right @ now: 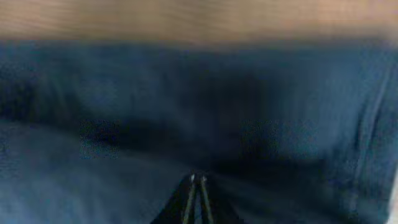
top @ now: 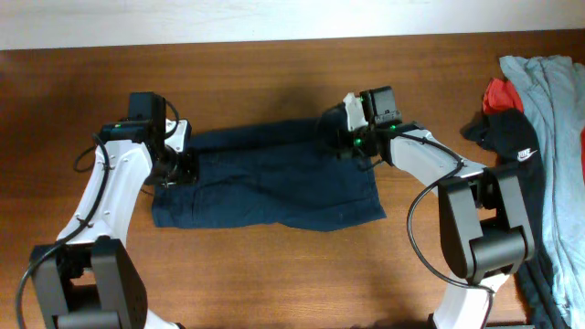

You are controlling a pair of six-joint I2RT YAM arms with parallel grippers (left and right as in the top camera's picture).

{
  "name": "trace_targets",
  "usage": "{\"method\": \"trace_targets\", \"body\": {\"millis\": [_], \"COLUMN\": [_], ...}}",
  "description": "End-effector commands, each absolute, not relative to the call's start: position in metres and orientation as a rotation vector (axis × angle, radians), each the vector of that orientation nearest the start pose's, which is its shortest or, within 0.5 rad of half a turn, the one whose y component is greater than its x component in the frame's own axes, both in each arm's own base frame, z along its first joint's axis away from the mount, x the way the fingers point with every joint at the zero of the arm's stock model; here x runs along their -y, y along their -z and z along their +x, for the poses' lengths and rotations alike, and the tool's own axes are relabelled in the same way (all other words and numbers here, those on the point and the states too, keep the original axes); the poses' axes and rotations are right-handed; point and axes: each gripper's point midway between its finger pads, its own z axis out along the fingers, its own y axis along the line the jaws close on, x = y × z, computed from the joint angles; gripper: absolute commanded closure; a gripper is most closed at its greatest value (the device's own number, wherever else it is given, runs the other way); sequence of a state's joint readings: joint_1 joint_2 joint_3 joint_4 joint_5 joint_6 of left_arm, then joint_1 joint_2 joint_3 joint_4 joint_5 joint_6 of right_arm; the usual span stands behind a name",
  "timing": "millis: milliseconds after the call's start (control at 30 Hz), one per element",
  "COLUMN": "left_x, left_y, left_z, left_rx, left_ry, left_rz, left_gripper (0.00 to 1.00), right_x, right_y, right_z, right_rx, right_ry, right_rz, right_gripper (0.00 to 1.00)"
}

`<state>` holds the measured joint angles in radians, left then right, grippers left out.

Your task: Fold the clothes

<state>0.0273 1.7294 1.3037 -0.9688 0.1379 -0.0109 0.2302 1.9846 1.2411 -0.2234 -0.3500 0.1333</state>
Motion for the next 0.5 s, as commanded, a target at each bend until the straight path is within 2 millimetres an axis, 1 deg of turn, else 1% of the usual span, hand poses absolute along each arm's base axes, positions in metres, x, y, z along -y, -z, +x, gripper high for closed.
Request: {"method": "trace_targets", "body": {"millis": [0,33,67,133,167,200,233,300,367,400,467], "left_x": [0.014,0.014,0.014,0.015,0.017,0.018,0.021,0.027,0.034,0.04,0.055], "left_y": [-0.095,-0.095,-0.095,-0.094,-0.094,-0.094,-0.094,-0.094,-0.094,-0.094,-0.091], "left_z": [0.358,0.358,0.358,0.356,0.355,0.354,0.353,0.353,0.356,0.358,0.357], "left_rx": [-2.926,-2.926,-2.926,-2.932,-2.935,-2.94,-2.94,-2.929,-2.907,-2.891,-2.872], "left_ry": [0.193,0.194,0.194,0.199,0.205,0.205,0.203,0.198,0.193,0.19,0.186], "left_rz": [-0.022,-0.021,-0.022,0.001,0.036,0.066,0.112,0.214,0.296,0.355,0.508], "left_gripper": [0.63,0.62,0.58,0.56,0.57,0.57,0.65,0.8,0.92,0.98,1.0], "right_x": [-0.169,-0.169,-0.167,-0.162,-0.159,-0.159,-0.158,-0.154,-0.151,-0.149,-0.145], "right_y": [-0.062,-0.066,-0.069,-0.072,-0.075,-0.079,-0.085,-0.09,-0.088,-0.083,-0.071], "right_z": [0.48,0.484,0.487,0.48,0.474,0.468,0.456,0.438,0.422,0.41,0.389], "right_rx": [-2.409,-2.397,-2.395,-2.455,-2.485,-2.505,-2.545,-2.609,-2.681,-2.738,-2.845], "right_ry": [-0.597,-0.598,-0.6,-0.602,-0.599,-0.596,-0.585,-0.575,-0.579,-0.583,-0.588], "right_rz": [-0.257,-0.25,-0.235,-0.217,-0.218,-0.254,-0.322,-0.361,-0.355,-0.347,-0.332], "right_gripper": [0.86,0.85,0.85,0.85,0.85,0.85,0.85,0.84,0.82,0.82,0.82]}}
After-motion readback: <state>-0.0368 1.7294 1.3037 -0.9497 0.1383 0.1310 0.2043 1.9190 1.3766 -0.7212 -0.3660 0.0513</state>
